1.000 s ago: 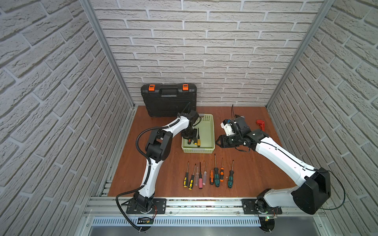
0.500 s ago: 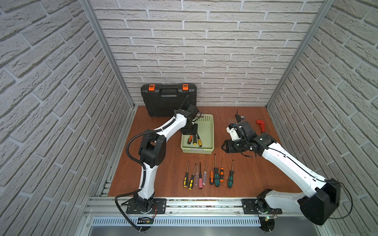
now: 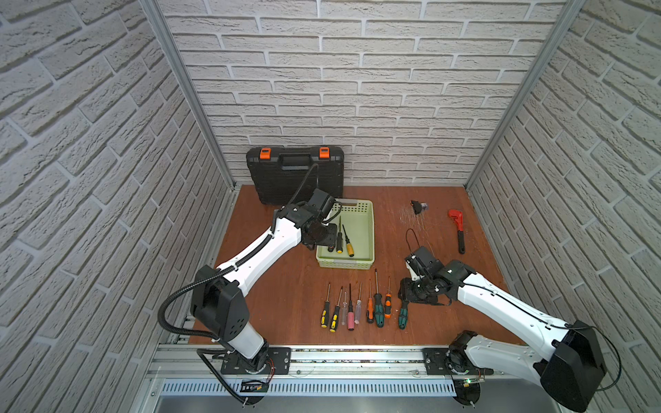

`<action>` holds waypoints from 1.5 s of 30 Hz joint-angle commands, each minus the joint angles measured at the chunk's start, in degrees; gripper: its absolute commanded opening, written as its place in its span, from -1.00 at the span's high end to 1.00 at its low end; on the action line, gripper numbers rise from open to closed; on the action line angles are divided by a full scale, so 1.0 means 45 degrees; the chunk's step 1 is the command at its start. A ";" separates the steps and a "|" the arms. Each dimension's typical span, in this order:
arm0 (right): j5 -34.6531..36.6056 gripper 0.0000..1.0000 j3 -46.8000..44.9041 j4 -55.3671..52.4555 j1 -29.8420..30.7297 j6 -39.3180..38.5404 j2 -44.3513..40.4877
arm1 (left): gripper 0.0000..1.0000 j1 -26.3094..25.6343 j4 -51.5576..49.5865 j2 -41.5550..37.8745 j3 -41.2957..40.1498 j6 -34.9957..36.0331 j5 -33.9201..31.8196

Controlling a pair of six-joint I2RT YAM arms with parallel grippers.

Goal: Put the screwdriver in the bin
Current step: Pick up the screwdriver from the bottom-center of the table.

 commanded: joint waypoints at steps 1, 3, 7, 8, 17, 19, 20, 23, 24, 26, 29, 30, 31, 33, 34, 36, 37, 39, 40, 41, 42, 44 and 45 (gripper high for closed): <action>0.0502 -0.15 -0.0445 0.0480 0.0343 0.1259 0.0137 | -0.03 0.0041 0.0696 -0.0898 -0.0676 -0.0200 -0.0589; 0.0461 -0.18 -0.0844 0.0836 0.0415 0.1521 0.0613 | -0.04 0.0120 0.0779 -0.1257 -0.0970 -0.0279 -0.0751; 0.0111 -0.10 -0.1165 0.1689 0.0561 0.1747 0.1278 | -0.06 0.0342 0.0703 -0.1578 -0.1183 -0.0402 -0.0542; 0.0094 -0.08 -0.1111 0.1744 0.0611 0.1712 0.1498 | -0.06 0.0357 0.0724 -0.1642 -0.1275 -0.0408 -0.0529; 0.0155 0.07 -0.1036 0.1794 0.0788 0.1492 0.2628 | -0.06 0.0731 0.0873 -0.1987 -0.2021 -0.0482 -0.0491; 0.0137 0.09 -0.1074 0.1886 0.0809 0.1483 0.2815 | -0.06 0.0792 0.0869 -0.2043 -0.2046 -0.0466 -0.0519; 0.0118 0.10 -0.1115 0.1959 0.0808 0.1478 0.2868 | -0.06 0.0821 0.0829 -0.2052 -0.2033 -0.0465 -0.0521; 0.0060 0.19 -0.1119 0.2100 0.0811 0.1433 0.2971 | -0.06 0.0884 0.0698 -0.2115 -0.1979 -0.0334 -0.0607; 0.0021 0.26 -0.1138 0.2107 0.0808 0.1423 0.3005 | -0.06 0.0910 0.0602 -0.2124 -0.1955 -0.0262 -0.0661; 0.0006 0.30 -0.1189 0.2149 0.0808 0.1394 0.3005 | -0.06 0.0954 0.0474 -0.2111 -0.1961 -0.0144 -0.0751; -0.0049 0.51 -0.1291 0.2263 0.0810 0.1427 0.2979 | -0.06 0.1035 0.0346 -0.2081 -0.1927 -0.0057 -0.0764; -0.0030 0.56 -0.1312 0.2272 0.0826 0.1434 0.3002 | -0.06 0.1055 0.0344 -0.2075 -0.1930 -0.0027 -0.0789; 0.0012 0.61 -0.1316 0.2225 0.0813 0.1442 0.2995 | -0.06 0.1046 0.0319 -0.2077 -0.1905 -0.0037 -0.0793; 0.0177 0.71 -0.1247 0.2028 0.0835 0.1395 0.2904 | -0.06 0.1075 0.0301 -0.2086 -0.1848 -0.0036 -0.0812; 0.0323 0.73 -0.1194 0.1869 0.0819 0.1366 0.2822 | -0.06 0.1086 0.0293 -0.2086 -0.1837 -0.0037 -0.0822; 0.0662 0.78 -0.1003 0.1371 0.0808 0.1312 0.2451 | -0.06 0.1095 0.0259 -0.2095 -0.1777 -0.0008 -0.0876; 0.0789 0.78 -0.0905 0.1092 0.0811 0.1269 0.2254 | -0.06 0.1095 0.0238 -0.2109 -0.1772 0.0011 -0.0885; 0.1088 0.81 -0.0426 0.0251 0.0774 0.1232 0.1725 | -0.06 0.1115 0.0022 -0.2134 -0.1794 0.0094 -0.0955; 0.1173 0.82 -0.0090 -0.0222 0.0752 0.1123 0.1509 | -0.06 0.1112 -0.0123 -0.2150 -0.1823 0.0160 -0.1019; 0.1265 0.82 0.0472 -0.0826 0.0724 0.0939 0.1195 | -0.06 0.1110 -0.0305 -0.2203 -0.1840 0.0210 -0.1104; 0.1384 0.82 0.1024 -0.1320 0.0679 0.0786 0.0947 | -0.06 0.1124 -0.0460 -0.2285 -0.1868 0.0254 -0.1233; 0.1573 0.82 0.2231 -0.2026 0.0567 0.0481 0.0640 | -0.06 0.1187 -0.0626 -0.2513 -0.2016 0.0246 -0.1441; 0.1665 0.81 0.2913 -0.2205 0.0520 0.0302 0.0612 | -0.06 0.1217 -0.0660 -0.2626 -0.2108 0.0193 -0.1519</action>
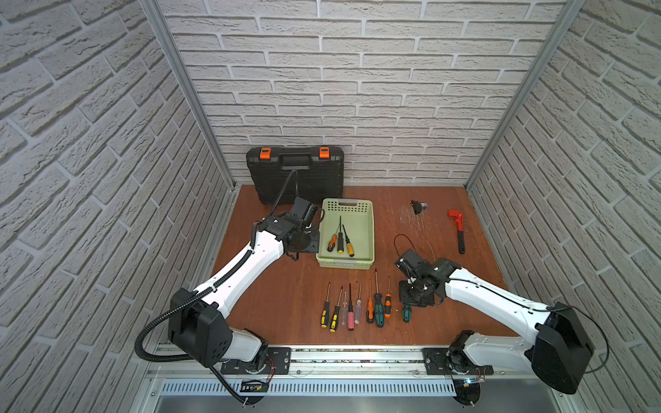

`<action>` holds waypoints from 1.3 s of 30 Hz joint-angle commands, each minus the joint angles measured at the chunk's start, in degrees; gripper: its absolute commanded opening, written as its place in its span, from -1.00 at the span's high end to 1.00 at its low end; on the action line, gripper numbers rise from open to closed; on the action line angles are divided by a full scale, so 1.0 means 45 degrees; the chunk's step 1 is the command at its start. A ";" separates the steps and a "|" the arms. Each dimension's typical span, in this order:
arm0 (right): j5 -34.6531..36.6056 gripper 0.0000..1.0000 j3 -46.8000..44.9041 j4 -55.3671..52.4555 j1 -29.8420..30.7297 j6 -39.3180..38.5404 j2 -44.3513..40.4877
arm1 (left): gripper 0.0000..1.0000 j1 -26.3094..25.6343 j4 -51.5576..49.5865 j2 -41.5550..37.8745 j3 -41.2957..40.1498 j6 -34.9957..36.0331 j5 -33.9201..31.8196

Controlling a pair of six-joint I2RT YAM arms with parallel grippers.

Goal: Put the screwdriver in the bin
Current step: Pick up the screwdriver from the bottom-center of the table, then place the screwdriver into the bin.

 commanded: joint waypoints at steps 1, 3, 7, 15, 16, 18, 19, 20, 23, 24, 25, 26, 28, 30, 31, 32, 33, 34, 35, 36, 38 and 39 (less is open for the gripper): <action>0.0691 0.82 0.2153 -0.1306 -0.0169 -0.0759 -0.0478 | -0.06 0.0239 -0.0510 -0.0745 -0.0201 0.0088 -0.0603; 0.0864 0.83 0.3618 -0.1298 -0.0263 -0.1224 -0.0046 | -0.06 0.0420 -0.0616 -0.0920 -0.0320 -0.0183 -0.0742; 0.0390 0.84 0.6559 -0.0848 -0.0312 -0.3280 0.1973 | -0.06 0.0661 -0.0542 -0.1319 -0.0653 -0.0503 -0.0805; -0.0447 0.85 1.3242 -0.1973 -0.0400 -0.5693 0.8044 | -0.06 0.0722 -0.0793 -0.2602 -0.1268 -0.0973 -0.0991; -0.0521 0.85 1.3763 -0.2062 -0.0446 -0.5771 0.8533 | -0.07 0.0746 -0.0826 -0.2826 -0.1402 -0.1037 -0.1087; -0.0831 0.85 1.4676 -0.2054 -0.0524 -0.6192 0.9590 | -0.07 0.0791 -0.1020 -0.3216 -0.1588 -0.1175 -0.1335; -0.0784 0.85 1.4998 -0.2082 -0.0560 -0.6355 1.0163 | -0.07 0.0800 -0.1099 -0.3353 -0.1647 -0.1233 -0.1350; -0.0710 0.85 1.5345 -0.2172 -0.0594 -0.6457 1.0692 | -0.07 0.0837 -0.1188 -0.3491 -0.1711 -0.1267 -0.1350; -0.0871 0.86 1.6364 -0.2651 -0.0740 -0.6622 1.1997 | -0.07 0.0862 -0.1311 -0.3959 -0.1958 -0.1372 -0.1467; -0.0859 0.86 1.6531 -0.2715 -0.0776 -0.6637 1.2337 | -0.07 0.0869 -0.1315 -0.4122 -0.2043 -0.1400 -0.1497; -0.0859 0.86 1.6613 -0.2692 -0.0800 -0.6624 1.2528 | -0.07 0.0891 -0.1302 -0.4258 -0.2109 -0.1408 -0.1506; -0.0831 0.86 1.6609 -0.2615 -0.0815 -0.6621 1.2725 | -0.07 0.0913 -0.1320 -0.4364 -0.2143 -0.1429 -0.1543; -0.0733 0.85 1.6614 -0.2436 -0.0861 -0.6563 1.3086 | -0.07 0.0930 -0.1359 -0.4527 -0.2166 -0.1453 -0.1576; -0.0609 0.85 1.6664 -0.2349 -0.0953 -0.6561 1.3494 | -0.08 0.0940 -0.1403 -0.4615 -0.2202 -0.1473 -0.1587; -0.0582 0.83 1.6714 -0.2330 -0.1002 -0.6558 1.3655 | -0.08 0.0939 -0.1428 -0.4652 -0.2207 -0.1479 -0.1598; -0.0615 0.83 1.6773 -0.2289 -0.1060 -0.6563 1.3851 | -0.08 0.0950 -0.1453 -0.4683 -0.2239 -0.1474 -0.1623; -0.0682 0.82 1.6821 -0.2231 -0.1093 -0.6625 1.4014 | -0.08 0.0958 -0.1458 -0.4694 -0.2264 -0.1453 -0.1662; -0.0737 0.82 1.6871 -0.2184 -0.1108 -0.6688 1.4130 | -0.08 0.0959 -0.1468 -0.4724 -0.2302 -0.1469 -0.1692; -0.0778 0.82 1.6940 -0.2148 -0.1130 -0.6704 1.4282 | -0.08 0.0959 -0.1438 -0.4739 -0.2337 -0.1463 -0.1682; -0.0781 0.81 1.7014 -0.2169 -0.1132 -0.6712 1.4438 | -0.08 0.0959 -0.1419 -0.4741 -0.2377 -0.1487 -0.1682; -0.0743 0.81 1.7114 -0.2227 -0.1149 -0.6683 1.4663 | -0.08 0.0964 -0.1389 -0.4724 -0.2363 -0.1522 -0.1663; -0.0723 0.82 1.7154 -0.2249 -0.1176 -0.6654 1.4758 | -0.08 0.0967 -0.1379 -0.4694 -0.2348 -0.1526 -0.1653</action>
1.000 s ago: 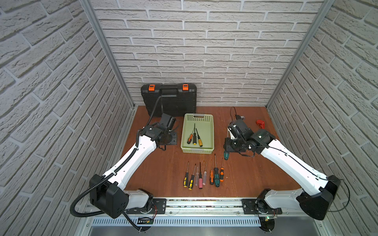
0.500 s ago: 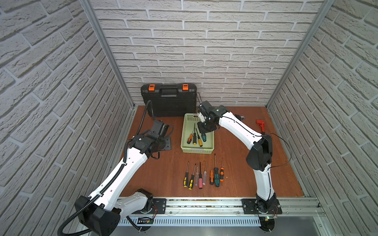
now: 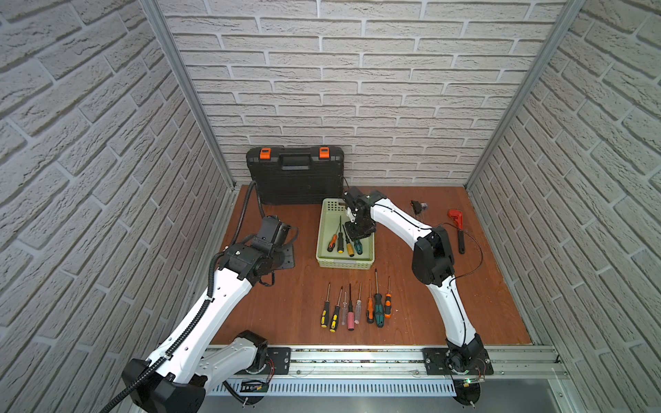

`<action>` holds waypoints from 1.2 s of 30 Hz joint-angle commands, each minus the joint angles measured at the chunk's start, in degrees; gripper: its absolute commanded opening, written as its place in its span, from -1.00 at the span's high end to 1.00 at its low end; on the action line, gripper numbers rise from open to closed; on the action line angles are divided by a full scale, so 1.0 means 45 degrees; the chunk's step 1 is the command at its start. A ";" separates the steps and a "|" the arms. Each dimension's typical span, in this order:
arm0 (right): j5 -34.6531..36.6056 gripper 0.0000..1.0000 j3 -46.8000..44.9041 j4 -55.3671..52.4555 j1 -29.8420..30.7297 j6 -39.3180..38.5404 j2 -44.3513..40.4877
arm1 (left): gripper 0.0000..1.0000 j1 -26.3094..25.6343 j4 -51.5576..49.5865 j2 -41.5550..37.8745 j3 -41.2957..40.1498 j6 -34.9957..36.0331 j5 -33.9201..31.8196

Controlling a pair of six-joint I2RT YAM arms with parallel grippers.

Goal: Put the screwdriver in the bin
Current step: Place the screwdriver into the bin.

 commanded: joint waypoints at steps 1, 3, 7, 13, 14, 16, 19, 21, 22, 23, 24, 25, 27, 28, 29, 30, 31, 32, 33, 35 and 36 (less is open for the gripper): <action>-0.0039 0.81 0.0428 0.0034 -0.0083 -0.0086 0.0070 | -0.08 0.0109 -0.0061 -0.0099 -0.0129 -0.0118 -0.0254; -0.0132 0.78 0.0428 0.0068 -0.0151 -0.0076 0.0183 | -0.08 0.0109 0.0005 -0.0099 -0.0087 -0.0097 -0.0254; -0.0306 0.77 0.0428 0.0221 -0.0225 -0.0074 0.0389 | -0.08 0.0104 -0.0023 -0.0170 -0.0007 0.0001 -0.0433; -0.0638 0.76 0.0484 0.0352 -0.0225 -0.0087 0.0834 | -0.09 0.0119 -0.0171 -0.0485 -0.0167 -0.0113 -0.0570; -0.0619 0.76 0.0515 0.0340 -0.0237 -0.0062 0.0907 | -0.09 0.0128 -0.0199 -0.0505 -0.0191 -0.0120 -0.0567; -0.0624 0.75 0.0540 0.0353 -0.0245 -0.0001 0.0969 | -0.09 0.0130 -0.0239 -0.0518 -0.0199 -0.0169 -0.0564; -0.0698 0.72 0.0545 0.0408 -0.0264 -0.0009 0.1007 | -0.10 0.0129 -0.0206 -0.0537 -0.0192 -0.0153 -0.0576; -0.0794 0.67 0.0534 0.0448 -0.0267 0.0002 0.1001 | -0.13 0.0129 -0.0058 -0.0482 -0.0241 -0.0136 -0.0586; -0.0814 0.62 0.0545 0.0492 -0.0264 0.0002 0.1004 | -0.14 0.0128 -0.0017 -0.0419 -0.0236 -0.0124 -0.0576; -0.0829 0.54 0.0546 0.0506 -0.0259 0.0020 0.0976 | -0.15 0.0129 -0.0006 -0.0327 -0.0236 -0.0127 -0.0533; -0.0851 0.45 0.0564 0.0507 -0.0264 0.0021 0.0975 | -0.15 0.0126 -0.0006 -0.0230 -0.0198 -0.0126 -0.0475; -0.0836 0.39 0.0584 0.0507 -0.0264 0.0004 0.0950 | -0.15 0.0126 -0.0005 -0.0151 -0.0163 -0.0109 -0.0385; -0.0809 0.35 0.0613 0.0517 -0.0264 -0.0053 0.0859 | -0.16 0.0128 -0.0005 -0.0004 -0.0083 -0.0115 -0.0208; -0.0796 0.34 0.0669 0.0460 -0.0265 -0.0065 0.0814 | -0.16 0.0124 -0.0005 0.0036 -0.0046 -0.0082 -0.0134; -0.0766 0.33 0.0837 0.0322 -0.0267 -0.0075 0.0746 | -0.16 0.0119 -0.0005 0.0055 0.0005 -0.0066 -0.0063; -0.0727 0.33 0.1012 0.0217 -0.0266 -0.0037 0.0652 | -0.17 0.0127 -0.0043 0.0060 0.0051 -0.0059 0.0011; -0.0756 0.32 0.1104 0.0195 -0.0263 -0.0055 0.0512 | -0.17 0.0129 -0.0053 0.0065 0.0057 -0.0051 0.0083; -0.0792 0.32 0.1149 0.0267 -0.0264 -0.0018 0.0308 | -0.16 0.0128 -0.0063 0.0099 0.0057 -0.0040 0.0155; -0.0848 0.31 0.1155 0.0374 -0.0264 -0.0053 0.0109 | -0.16 0.0129 -0.0044 0.0144 0.0023 -0.0029 0.0288; -0.0888 0.28 0.1234 0.0468 -0.0264 -0.0138 -0.0313 | -0.15 0.0114 -0.0047 0.0280 -0.0067 -0.0010 0.0685; -0.0829 0.28 0.1299 0.0406 -0.0275 -0.0173 -0.0541 | -0.14 0.0081 -0.0006 0.0346 -0.0161 -0.0010 0.1013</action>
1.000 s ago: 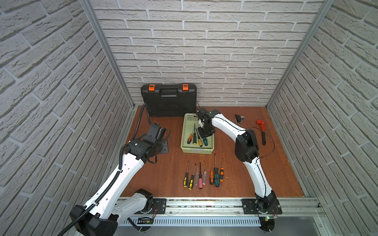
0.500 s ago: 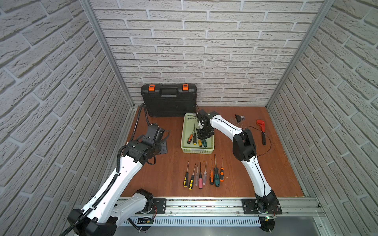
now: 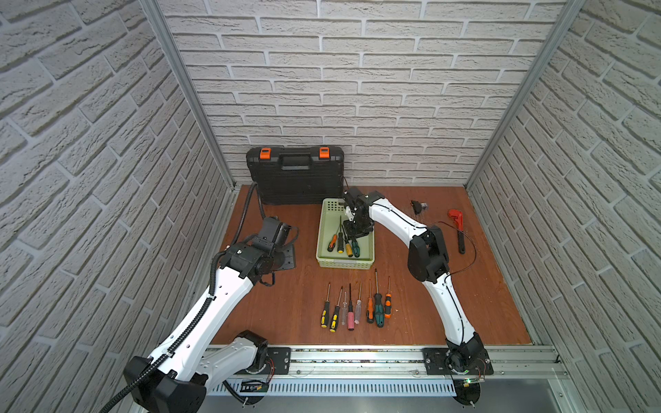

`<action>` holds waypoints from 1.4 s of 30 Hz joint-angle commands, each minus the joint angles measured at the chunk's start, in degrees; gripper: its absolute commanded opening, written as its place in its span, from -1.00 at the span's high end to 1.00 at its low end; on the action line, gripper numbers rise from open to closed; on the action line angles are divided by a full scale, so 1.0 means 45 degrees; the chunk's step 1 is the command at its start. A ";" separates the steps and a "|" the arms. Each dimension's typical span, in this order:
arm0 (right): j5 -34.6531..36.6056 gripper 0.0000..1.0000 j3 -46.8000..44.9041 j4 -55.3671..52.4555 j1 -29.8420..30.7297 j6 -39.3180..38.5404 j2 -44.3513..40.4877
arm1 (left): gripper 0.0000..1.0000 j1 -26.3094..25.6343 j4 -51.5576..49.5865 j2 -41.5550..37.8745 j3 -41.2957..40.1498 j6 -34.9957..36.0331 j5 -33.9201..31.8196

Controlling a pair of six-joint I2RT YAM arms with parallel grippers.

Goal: Put the screwdriver in the bin
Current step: Place the screwdriver into the bin, then pick up the screwdriver from the bottom-center of the table.

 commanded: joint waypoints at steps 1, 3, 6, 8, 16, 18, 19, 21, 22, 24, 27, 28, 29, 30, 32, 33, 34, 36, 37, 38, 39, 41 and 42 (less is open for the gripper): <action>-0.0046 0.28 0.0398 0.0012 -0.0022 -0.0154 -0.1547 | -0.13 -0.0026 0.0135 0.0187 -0.0232 0.0008 0.0933; 0.0264 0.28 -0.0051 0.0194 0.0108 -0.0277 -0.2345 | -0.10 -0.0393 0.0223 0.0225 -0.0622 -0.0012 0.1442; 0.0292 0.28 -0.2042 0.1514 0.0397 -0.0355 -0.4177 | -0.07 -0.1163 0.0487 0.0119 -0.1497 -0.0137 0.1993; 0.0020 0.28 -0.3751 0.2637 0.0570 -0.0189 -0.5528 | -0.04 -0.1666 0.0817 0.0096 -0.2119 -0.0464 0.2567; -0.0071 0.30 -1.0378 0.5756 0.1194 0.1580 -1.0428 | -0.02 -0.4553 0.1738 0.0730 -0.3361 -0.1751 0.2620; -0.0127 0.30 -1.1579 0.6075 0.1315 0.1753 -1.1196 | -0.04 -0.5042 0.2488 0.0856 -0.3939 -0.2276 0.2813; -0.0073 0.30 -1.1998 0.6189 0.1341 0.1745 -1.1459 | -0.05 -0.5254 0.2975 0.0898 -0.4189 -0.2472 0.2871; 0.0132 0.30 -1.2680 0.6184 0.1346 0.1752 -1.1838 | -0.07 -0.5579 0.4025 0.1107 -0.4748 -0.3005 0.2949; 0.0203 0.30 -1.2870 0.6159 0.1346 0.1745 -1.1931 | -0.07 -0.5635 0.4372 0.1251 -0.4961 -0.3225 0.3000; 0.0226 0.30 -1.3268 0.6282 0.1346 0.1836 -1.2079 | -0.07 -0.5771 0.4717 0.1646 -0.5210 -0.3434 0.2982; 0.0024 0.34 -1.3641 0.6744 0.1345 0.2126 -1.2134 | -0.07 -0.5886 0.4722 0.2195 -0.5202 -0.3427 0.2821; -0.0105 0.35 -1.3697 0.6880 0.1346 0.2191 -1.2125 | -0.07 -0.5884 0.4739 0.2299 -0.5232 -0.3435 0.2810; -0.0250 0.36 -1.3738 0.7042 0.1346 0.2249 -1.2090 | -0.07 -0.5911 0.4793 0.2394 -0.5265 -0.3437 0.2824; -0.0341 0.36 -1.3742 0.7135 0.1346 0.2302 -1.2051 | -0.07 -0.5933 0.4879 0.2453 -0.5313 -0.3455 0.2852; -0.0474 0.37 -1.3794 0.7297 0.1346 0.2388 -1.1997 | -0.07 -0.5994 0.5060 0.2543 -0.5450 -0.3575 0.2940; -0.0511 0.37 -1.3801 0.7329 0.1346 0.2403 -1.1987 | -0.07 -0.6054 0.5083 0.2621 -0.5494 -0.3642 0.2976; -0.0502 0.37 -1.3842 0.7349 0.1345 0.2419 -1.1987 | -0.07 -0.6116 0.5091 0.2674 -0.5529 -0.3675 0.3014; -0.0498 0.37 -1.3878 0.7350 0.1346 0.2466 -1.2024 | -0.07 -0.6299 0.5044 0.2801 -0.5588 -0.3768 0.3005; -0.0506 0.37 -1.3891 0.7350 0.1346 0.2501 -1.2062 | -0.07 -0.6362 0.5044 0.2861 -0.5613 -0.3804 0.3029; -0.0515 0.37 -1.3899 0.7350 0.1346 0.2545 -1.2118 | -0.07 -0.6423 0.5058 0.2933 -0.5655 -0.3851 0.3059; -0.0533 0.37 -1.3899 0.7335 0.1346 0.2574 -1.2164 | -0.07 -0.6510 0.5111 0.2992 -0.5653 -0.3861 0.3105; -0.0588 0.37 -1.3848 0.7256 0.1346 0.2589 -1.2236 | -0.06 -0.6610 0.5171 0.3146 -0.5651 -0.3906 0.3118; -0.0591 0.37 -1.3807 0.7205 0.1341 0.2604 -1.2277 | -0.05 -0.6653 0.5195 0.3242 -0.5651 -0.3913 0.3136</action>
